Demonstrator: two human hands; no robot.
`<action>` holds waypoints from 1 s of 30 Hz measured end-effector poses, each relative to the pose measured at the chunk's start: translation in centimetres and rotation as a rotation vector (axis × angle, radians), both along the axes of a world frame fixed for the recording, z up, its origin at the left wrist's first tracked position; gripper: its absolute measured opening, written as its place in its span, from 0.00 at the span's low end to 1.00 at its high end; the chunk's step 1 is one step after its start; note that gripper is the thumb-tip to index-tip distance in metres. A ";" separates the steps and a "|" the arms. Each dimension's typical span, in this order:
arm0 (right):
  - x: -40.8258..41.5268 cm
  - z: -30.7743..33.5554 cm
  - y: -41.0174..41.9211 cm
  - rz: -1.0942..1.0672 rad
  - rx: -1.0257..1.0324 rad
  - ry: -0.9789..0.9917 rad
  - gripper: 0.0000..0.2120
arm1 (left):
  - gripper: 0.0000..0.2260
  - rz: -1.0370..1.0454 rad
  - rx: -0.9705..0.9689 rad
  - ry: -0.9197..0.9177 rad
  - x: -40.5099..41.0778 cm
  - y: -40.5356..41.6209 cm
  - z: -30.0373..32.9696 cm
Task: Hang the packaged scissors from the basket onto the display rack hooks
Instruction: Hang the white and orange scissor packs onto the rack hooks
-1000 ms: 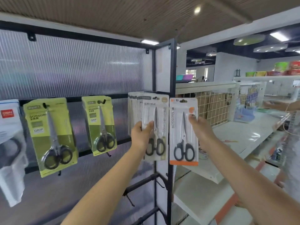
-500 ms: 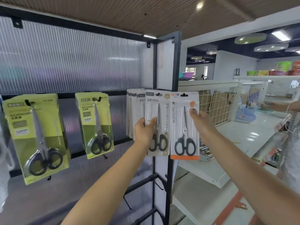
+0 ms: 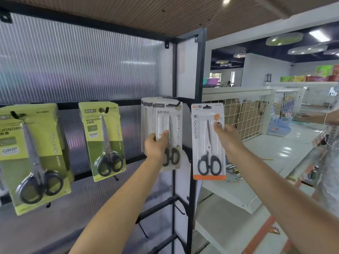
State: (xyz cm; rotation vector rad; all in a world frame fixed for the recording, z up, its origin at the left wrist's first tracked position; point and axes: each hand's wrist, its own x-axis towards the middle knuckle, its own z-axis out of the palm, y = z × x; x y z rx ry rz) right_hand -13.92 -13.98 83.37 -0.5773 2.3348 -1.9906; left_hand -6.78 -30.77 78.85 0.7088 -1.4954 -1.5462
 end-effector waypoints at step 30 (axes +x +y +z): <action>2.7 -1.8 -1.3 0.164 -0.006 -0.055 0.15 | 0.14 0.165 -0.128 -0.220 5.0 0.3 -1.2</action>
